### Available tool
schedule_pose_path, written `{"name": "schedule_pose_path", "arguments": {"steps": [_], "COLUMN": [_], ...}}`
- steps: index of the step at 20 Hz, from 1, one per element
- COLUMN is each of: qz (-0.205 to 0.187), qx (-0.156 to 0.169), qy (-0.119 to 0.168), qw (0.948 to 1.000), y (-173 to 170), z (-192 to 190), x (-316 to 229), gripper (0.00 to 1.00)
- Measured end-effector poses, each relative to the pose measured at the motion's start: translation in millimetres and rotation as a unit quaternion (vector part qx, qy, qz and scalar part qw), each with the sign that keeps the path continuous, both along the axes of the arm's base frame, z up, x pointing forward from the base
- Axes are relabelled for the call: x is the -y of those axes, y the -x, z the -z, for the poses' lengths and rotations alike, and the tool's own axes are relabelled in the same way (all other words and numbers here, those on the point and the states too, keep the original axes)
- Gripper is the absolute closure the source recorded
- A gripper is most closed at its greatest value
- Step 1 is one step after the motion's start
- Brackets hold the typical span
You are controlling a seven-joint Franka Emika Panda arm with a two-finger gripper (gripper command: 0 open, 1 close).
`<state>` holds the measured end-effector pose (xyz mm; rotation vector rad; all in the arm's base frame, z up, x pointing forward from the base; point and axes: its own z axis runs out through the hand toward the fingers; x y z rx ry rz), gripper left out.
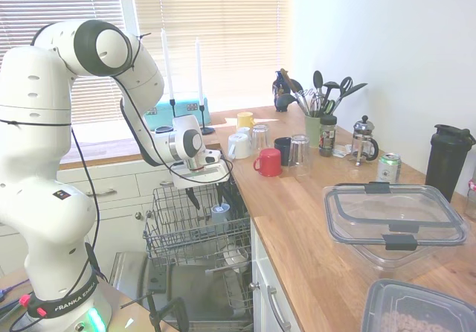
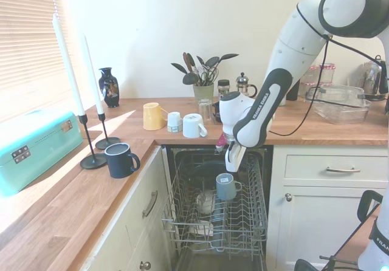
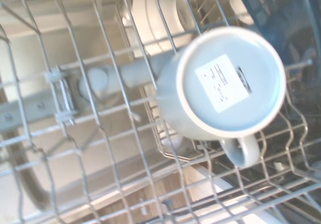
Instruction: Move a mug from dishwasher to table
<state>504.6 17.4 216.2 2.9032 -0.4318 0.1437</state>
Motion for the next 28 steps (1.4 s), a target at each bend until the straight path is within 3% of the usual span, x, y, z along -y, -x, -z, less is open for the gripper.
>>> {"name": "schedule_pose_path", "arguments": {"steps": [13,28], "qz": [-0.071,-0.102], "qx": [-0.008,-0.016], "qy": [0.014,0.023], "qw": [0.9973,0.9944], "y": [-15.6,-37.9], "z": [35.4,89.1], "x": [-6.4,-9.3], "gripper": [0.00,0.00]}}
